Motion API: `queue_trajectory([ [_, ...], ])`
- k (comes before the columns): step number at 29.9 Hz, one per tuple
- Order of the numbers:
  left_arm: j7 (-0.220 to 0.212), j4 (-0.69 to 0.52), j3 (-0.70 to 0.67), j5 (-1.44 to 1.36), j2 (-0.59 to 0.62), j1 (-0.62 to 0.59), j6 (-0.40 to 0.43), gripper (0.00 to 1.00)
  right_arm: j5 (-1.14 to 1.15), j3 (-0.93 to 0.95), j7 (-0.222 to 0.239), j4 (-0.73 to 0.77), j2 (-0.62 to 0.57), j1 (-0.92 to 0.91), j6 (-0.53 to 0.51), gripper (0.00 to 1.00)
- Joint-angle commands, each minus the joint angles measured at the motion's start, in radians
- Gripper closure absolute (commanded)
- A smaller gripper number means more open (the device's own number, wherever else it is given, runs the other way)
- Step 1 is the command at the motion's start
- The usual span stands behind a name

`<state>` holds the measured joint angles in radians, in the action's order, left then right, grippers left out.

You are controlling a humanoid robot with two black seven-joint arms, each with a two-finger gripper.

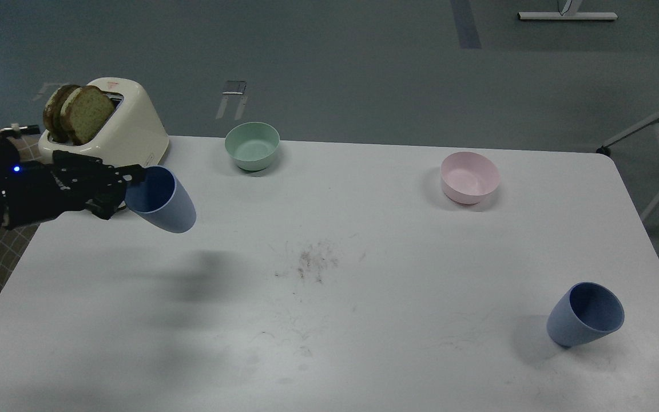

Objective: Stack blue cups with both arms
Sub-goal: 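Carry the blue cup toward the table center and set it upright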

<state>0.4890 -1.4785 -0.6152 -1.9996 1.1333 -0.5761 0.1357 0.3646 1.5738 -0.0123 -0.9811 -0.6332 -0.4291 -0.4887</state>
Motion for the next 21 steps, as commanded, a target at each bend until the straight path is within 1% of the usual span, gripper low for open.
queue_trajectory([
  [1, 0.000, 0.009, 0.009, -0.077, -0.136, -0.074, 0.088, 1.00, -0.001, 0.024, 0.000, -0.001, -0.019, 0.030, 0.000, 0.00],
  [2, 0.000, 0.012, 0.020, -0.094, -0.191, -0.091, 0.116, 1.00, -0.001, 0.031, 0.000, 0.001, -0.023, 0.036, 0.000, 0.00],
  [5, 0.000, 0.035, 0.055, -0.136, -0.288, -0.139, 0.147, 1.00, -0.001, 0.038, 0.000, -0.001, -0.031, 0.046, 0.000, 0.00],
  [8, -0.007, 0.066, 0.118, -0.165, -0.354, -0.182, 0.147, 1.00, -0.001, 0.045, 0.000, -0.001, -0.034, 0.052, 0.000, 0.00],
  [10, -0.023, 0.098, 0.173, -0.172, -0.417, -0.232, 0.148, 1.00, -0.001, 0.046, 0.000, 0.001, -0.036, 0.053, 0.000, 0.00],
  [13, -0.035, 0.151, 0.219, -0.172, -0.483, -0.280, 0.147, 1.00, -0.001, 0.046, 0.000, -0.001, -0.034, 0.058, 0.000, 0.00],
  [18, -0.037, 0.262, 0.311, -0.174, -0.607, -0.361, 0.147, 1.00, -0.001, 0.046, 0.000, -0.002, -0.034, 0.061, 0.000, 0.00],
  [21, -0.038, 0.305, 0.337, -0.176, -0.659, -0.375, 0.147, 1.00, -0.001, 0.051, 0.000, -0.002, -0.034, 0.067, 0.000, 0.00],
])
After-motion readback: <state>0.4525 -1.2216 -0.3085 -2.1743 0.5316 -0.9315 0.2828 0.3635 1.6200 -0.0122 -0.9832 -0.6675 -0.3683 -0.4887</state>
